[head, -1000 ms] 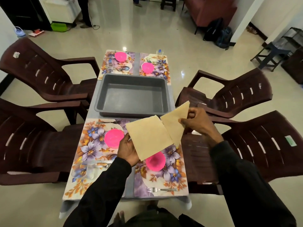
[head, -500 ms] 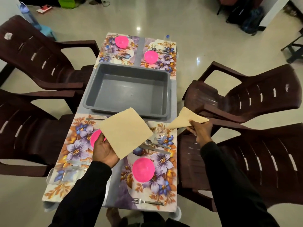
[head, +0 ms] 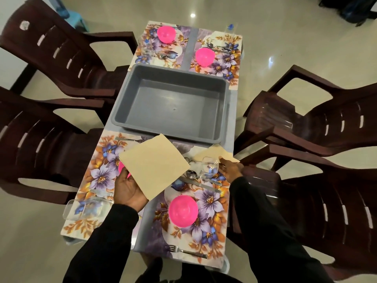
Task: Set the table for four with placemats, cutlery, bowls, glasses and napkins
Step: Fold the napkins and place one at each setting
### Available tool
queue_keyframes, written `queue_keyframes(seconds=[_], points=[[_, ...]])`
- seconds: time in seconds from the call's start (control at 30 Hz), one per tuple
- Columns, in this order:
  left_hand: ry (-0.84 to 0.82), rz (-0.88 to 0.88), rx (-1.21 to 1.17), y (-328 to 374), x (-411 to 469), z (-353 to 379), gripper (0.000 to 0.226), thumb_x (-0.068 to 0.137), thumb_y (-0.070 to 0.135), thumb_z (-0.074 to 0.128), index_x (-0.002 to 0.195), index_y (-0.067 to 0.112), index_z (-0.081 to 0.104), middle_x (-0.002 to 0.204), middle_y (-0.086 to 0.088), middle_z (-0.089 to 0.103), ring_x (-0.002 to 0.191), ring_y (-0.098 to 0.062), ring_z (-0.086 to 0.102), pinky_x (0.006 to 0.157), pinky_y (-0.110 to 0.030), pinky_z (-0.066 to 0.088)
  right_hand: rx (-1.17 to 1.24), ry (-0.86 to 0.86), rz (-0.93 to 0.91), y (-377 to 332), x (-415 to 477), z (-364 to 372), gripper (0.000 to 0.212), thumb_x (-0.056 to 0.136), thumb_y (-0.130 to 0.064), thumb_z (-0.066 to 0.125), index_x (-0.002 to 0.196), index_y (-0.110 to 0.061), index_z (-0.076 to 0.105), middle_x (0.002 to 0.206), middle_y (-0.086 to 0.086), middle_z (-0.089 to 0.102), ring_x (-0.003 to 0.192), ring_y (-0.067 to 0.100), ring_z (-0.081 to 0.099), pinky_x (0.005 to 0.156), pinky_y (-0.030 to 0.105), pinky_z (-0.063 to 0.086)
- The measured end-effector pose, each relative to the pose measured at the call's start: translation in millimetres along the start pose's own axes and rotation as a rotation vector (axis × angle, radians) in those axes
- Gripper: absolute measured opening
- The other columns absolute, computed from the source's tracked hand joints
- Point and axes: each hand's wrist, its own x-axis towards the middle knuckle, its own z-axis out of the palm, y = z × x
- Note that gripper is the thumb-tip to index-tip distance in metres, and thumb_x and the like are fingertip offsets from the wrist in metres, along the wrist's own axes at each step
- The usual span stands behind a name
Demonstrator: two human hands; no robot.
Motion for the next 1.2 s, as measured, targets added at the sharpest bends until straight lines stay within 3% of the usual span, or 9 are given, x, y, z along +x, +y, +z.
queue_keyframes(seconds=[0.07,0.27,0.4,0.5,0.57,0.67,0.83,0.97,1.2], points=[[0.037,0.023,-0.008,1,-3,6,0.042,0.096,0.050,0.050,0.115,0.022,0.074,0.114,-0.004,0.075,0.105,-0.028,0.073,0.078,-0.045,0.061,0.052,0.020,0.015,3,6,-2,0.030,0.095,-0.025,0.066,0.120,-0.011,0.059,0.138,0.012,0.057,0.117,0.027,0.059,0.100,0.035,0.050],[-0.006,-0.023,0.048,2,-3,4,0.072,0.107,0.055,0.016,0.119,0.013,0.073,0.130,-0.007,0.069,0.131,-0.026,0.058,0.114,-0.047,0.040,-0.004,0.244,-0.063,8,24,-19,0.018,0.096,-0.019,0.067,0.098,-0.002,0.063,0.111,0.019,0.071,0.084,0.026,0.071,0.058,0.030,0.059],[-0.249,-0.003,0.067,2,9,-12,0.085,0.099,0.061,-0.011,0.158,0.014,0.031,0.164,-0.010,0.030,0.155,-0.028,0.017,0.123,-0.042,-0.004,-0.018,0.159,0.040,12,16,-12,0.040,0.109,-0.017,0.039,0.143,0.003,0.045,0.147,0.018,0.049,0.137,0.030,0.049,0.112,0.030,0.040],[-0.069,0.070,0.179,2,5,-4,0.072,0.104,0.058,0.013,0.143,0.016,0.057,0.150,-0.009,0.054,0.142,-0.028,0.045,0.121,-0.047,0.028,-0.108,0.137,0.041,16,25,-19,0.043,0.109,-0.019,0.038,0.146,0.003,0.043,0.149,0.017,0.048,0.142,0.029,0.045,0.118,0.034,0.036],[-0.002,-0.017,0.006,-1,-6,7,0.054,0.102,0.053,0.038,0.108,0.020,0.080,0.117,-0.004,0.075,0.110,-0.028,0.071,0.089,-0.048,0.059,-0.202,0.201,-0.066,20,37,-25,0.036,0.097,-0.024,0.065,0.126,-0.003,0.062,0.129,0.013,0.065,0.117,0.030,0.067,0.103,0.040,0.053],[0.079,0.069,0.048,-3,-11,14,0.056,0.104,0.052,0.038,0.089,0.022,0.082,0.097,0.000,0.079,0.094,-0.026,0.076,0.076,-0.045,0.063,-0.345,0.445,-0.219,28,66,-40,0.034,0.074,-0.027,0.087,0.098,-0.007,0.074,0.098,0.013,0.076,0.082,0.026,0.075,0.081,0.042,0.063],[0.054,0.064,-0.015,-2,-14,14,0.058,0.107,0.049,0.035,0.088,0.019,0.082,0.094,-0.001,0.079,0.092,-0.025,0.076,0.071,-0.043,0.062,-0.515,0.511,-0.315,9,28,-21,0.024,0.084,-0.012,0.081,0.105,0.000,0.075,0.108,0.016,0.074,0.099,0.032,0.070,0.089,0.036,0.056],[-0.265,0.079,0.041,-3,-18,6,0.092,0.102,0.059,-0.010,0.142,0.009,0.055,0.147,-0.009,0.056,0.146,-0.026,0.039,0.124,-0.041,0.011,-0.565,0.499,-0.361,10,23,-18,0.020,0.087,-0.009,0.078,0.103,0.002,0.073,0.109,0.016,0.072,0.102,0.031,0.068,0.085,0.031,0.051],[-0.495,-0.077,0.008,-1,-24,4,0.117,0.084,0.068,-0.033,0.148,0.007,0.044,0.153,-0.011,0.049,0.150,-0.025,0.030,0.122,-0.039,-0.001,-0.620,0.524,-0.397,10,21,-29,0.009,0.088,-0.016,0.077,0.086,-0.011,0.070,0.105,0.013,0.071,0.099,0.029,0.067,0.081,0.035,0.056]])
